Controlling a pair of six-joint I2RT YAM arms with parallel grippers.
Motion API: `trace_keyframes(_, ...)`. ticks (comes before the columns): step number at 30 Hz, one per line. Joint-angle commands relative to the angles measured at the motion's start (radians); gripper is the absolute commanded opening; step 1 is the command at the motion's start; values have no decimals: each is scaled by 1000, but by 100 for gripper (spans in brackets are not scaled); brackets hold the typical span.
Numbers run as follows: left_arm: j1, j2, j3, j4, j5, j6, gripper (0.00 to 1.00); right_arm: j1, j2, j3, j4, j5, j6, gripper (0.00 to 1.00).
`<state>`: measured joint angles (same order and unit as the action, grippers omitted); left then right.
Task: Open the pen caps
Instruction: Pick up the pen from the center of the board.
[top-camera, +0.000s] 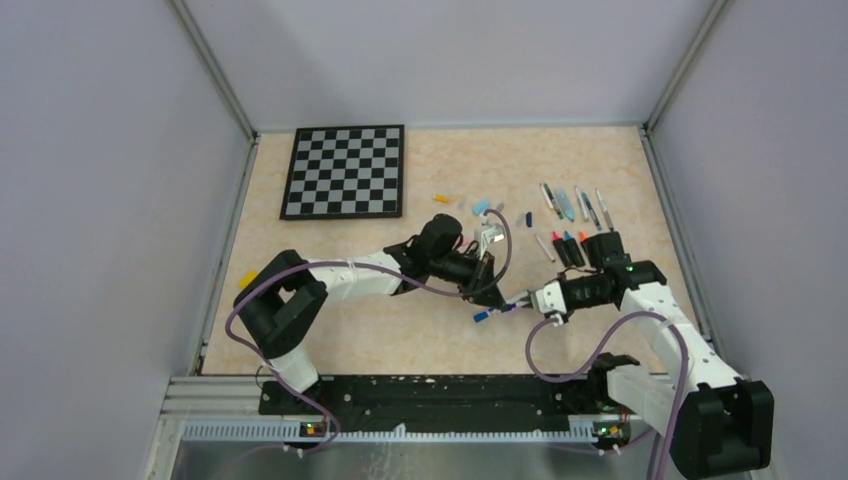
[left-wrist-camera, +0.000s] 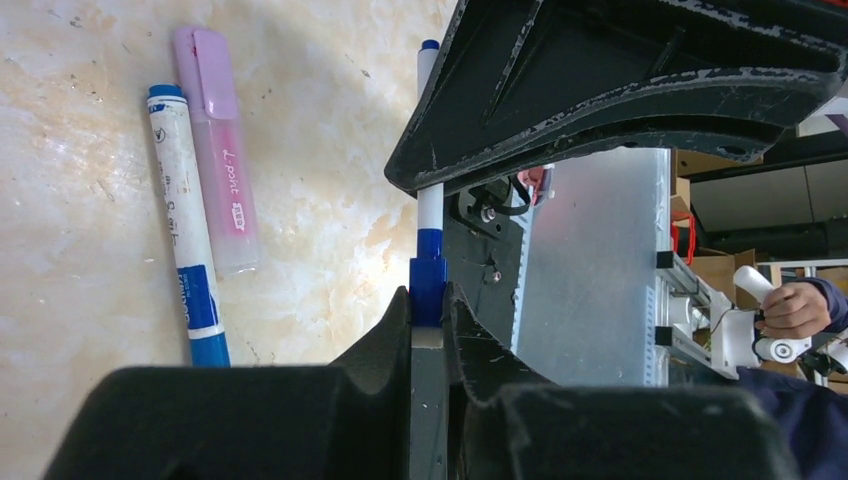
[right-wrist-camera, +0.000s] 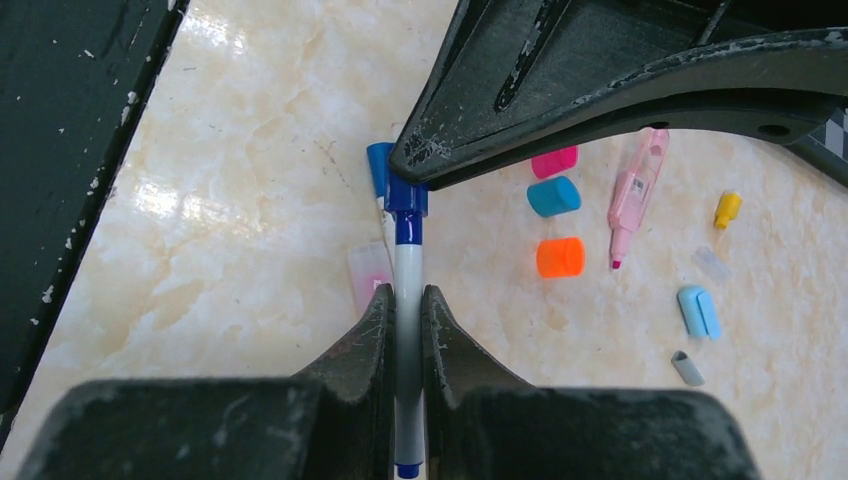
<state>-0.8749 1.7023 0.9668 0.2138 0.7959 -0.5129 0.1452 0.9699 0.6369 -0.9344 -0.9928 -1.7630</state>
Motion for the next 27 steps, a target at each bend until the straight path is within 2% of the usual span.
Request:
trace_keyframes(1,34,-22,-56,-350,120,78,0,-77,-16,11,14,221,-16,0)
trace_keyframes(5,36,-35,-52,-391,109,102,0,-79,-17,10,8,225,-5,0)
trace_keyframes(8,39,-61,-64,-361,87,84,0,-79,-17,13,-15,188,-14,0)
trace_keyframes(13,40,-171,-111,-176,36,11,30,-75,5,25,-98,111,-56,0)
trace_keyframes(15,40,-228,-129,-116,6,5,36,-75,20,40,-117,96,-35,0)
trace_keyframes(19,48,-324,-175,-15,-60,3,34,-75,43,61,-150,46,-16,0)
trace_keyframes(24,72,-334,-193,-53,-117,18,34,-75,52,69,-81,14,142,0)
trace_keyframes(27,73,-335,-211,-63,-146,24,35,-75,68,73,-79,0,173,0)
